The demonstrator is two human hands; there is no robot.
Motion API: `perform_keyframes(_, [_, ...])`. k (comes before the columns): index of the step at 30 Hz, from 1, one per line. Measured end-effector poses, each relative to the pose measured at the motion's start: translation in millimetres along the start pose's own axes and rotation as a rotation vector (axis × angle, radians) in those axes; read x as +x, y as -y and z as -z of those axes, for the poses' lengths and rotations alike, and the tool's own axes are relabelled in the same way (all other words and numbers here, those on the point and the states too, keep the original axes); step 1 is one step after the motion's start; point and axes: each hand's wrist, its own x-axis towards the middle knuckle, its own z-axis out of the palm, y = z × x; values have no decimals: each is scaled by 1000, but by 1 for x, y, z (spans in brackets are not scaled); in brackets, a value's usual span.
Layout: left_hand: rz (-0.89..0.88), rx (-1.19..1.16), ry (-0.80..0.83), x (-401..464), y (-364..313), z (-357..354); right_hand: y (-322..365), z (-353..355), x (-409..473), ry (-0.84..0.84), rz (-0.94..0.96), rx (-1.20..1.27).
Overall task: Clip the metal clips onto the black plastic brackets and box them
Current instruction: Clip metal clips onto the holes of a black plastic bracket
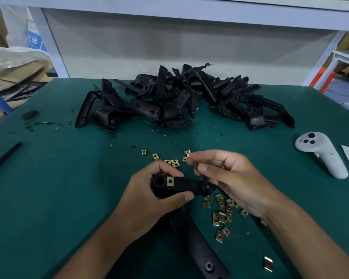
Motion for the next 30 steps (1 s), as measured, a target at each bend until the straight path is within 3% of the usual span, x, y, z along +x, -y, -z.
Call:
perform_keyframes(12, [-51, 29, -5, -1, 0, -1, 1, -4, -1, 21, -77, -3])
perform_keyframes(25, [-65, 11, -33, -2, 3, -2, 0, 1, -1, 92, -31, 75])
perform_keyframes(30, [-76, -3, -51, -1, 3, -1, -8, -1, 1, 38, -43, 2])
